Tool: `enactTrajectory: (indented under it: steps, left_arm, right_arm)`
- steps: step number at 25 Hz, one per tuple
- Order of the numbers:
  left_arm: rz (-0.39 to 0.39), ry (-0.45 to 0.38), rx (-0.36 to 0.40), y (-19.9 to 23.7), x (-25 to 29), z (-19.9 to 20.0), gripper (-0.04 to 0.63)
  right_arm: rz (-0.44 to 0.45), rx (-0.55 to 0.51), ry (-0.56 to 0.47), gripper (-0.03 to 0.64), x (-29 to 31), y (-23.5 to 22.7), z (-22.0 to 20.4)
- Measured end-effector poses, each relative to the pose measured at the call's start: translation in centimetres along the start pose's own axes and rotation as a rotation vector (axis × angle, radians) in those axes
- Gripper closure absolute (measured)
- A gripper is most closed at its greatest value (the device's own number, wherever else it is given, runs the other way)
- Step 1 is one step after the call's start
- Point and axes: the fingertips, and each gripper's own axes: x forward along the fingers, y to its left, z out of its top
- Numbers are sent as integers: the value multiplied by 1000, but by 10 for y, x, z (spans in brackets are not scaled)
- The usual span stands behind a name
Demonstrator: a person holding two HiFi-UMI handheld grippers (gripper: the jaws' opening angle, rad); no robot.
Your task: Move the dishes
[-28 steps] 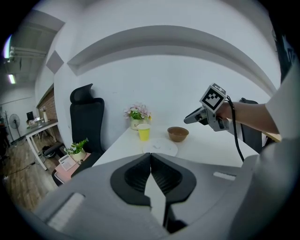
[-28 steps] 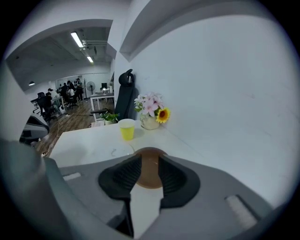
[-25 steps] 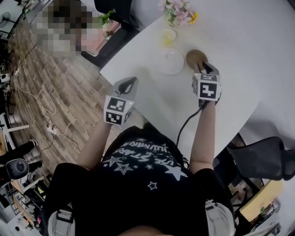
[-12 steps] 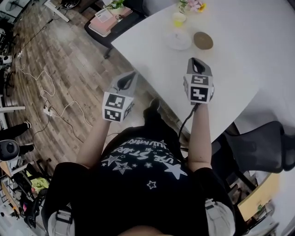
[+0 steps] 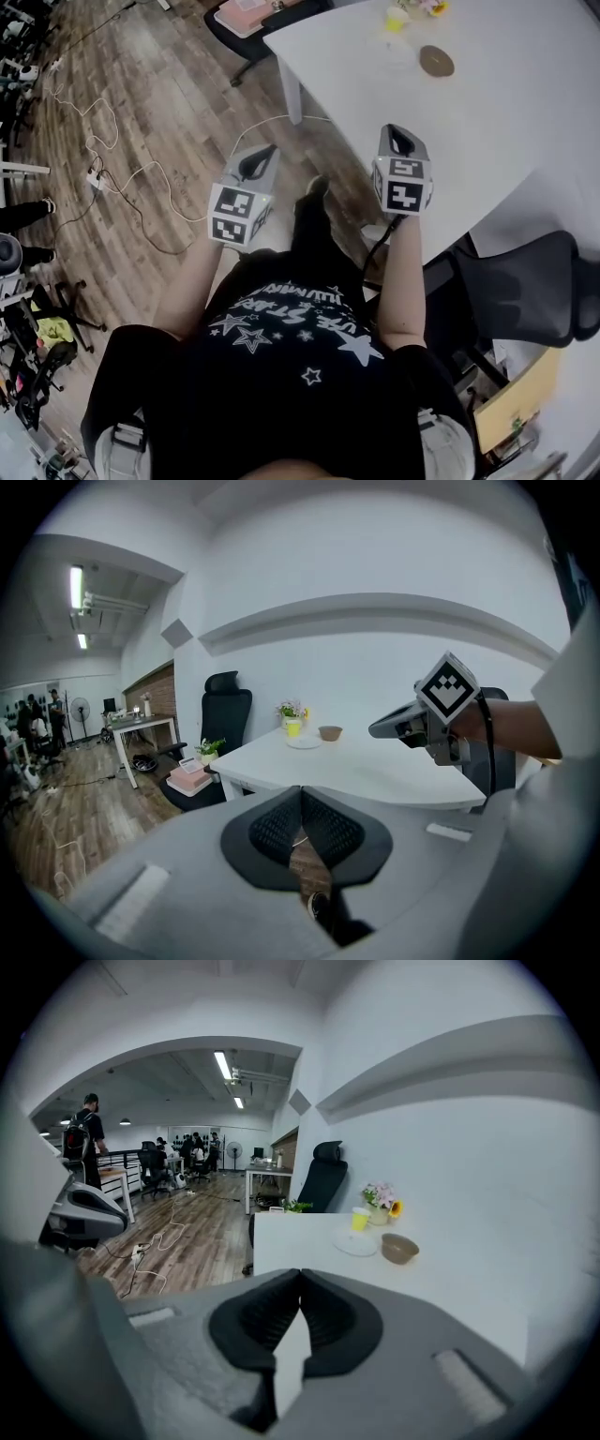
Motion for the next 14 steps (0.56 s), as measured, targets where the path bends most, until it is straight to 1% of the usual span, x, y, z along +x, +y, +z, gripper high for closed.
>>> enactTrajectory:
  steps: [5,9,14]
  left_arm:
    - [6,2,-18,-21,-39,-24,584]
    - [23,-5,-32,-32,-61,-31,584]
    - [42,-11,-53,-44,-85,-32,584]
  right_arm:
    - [23,4,30,612,-42,28,-35]
    - [29,4,31,612,-66,35,-49]
    - [36,-5,24,612,-88,41,-55]
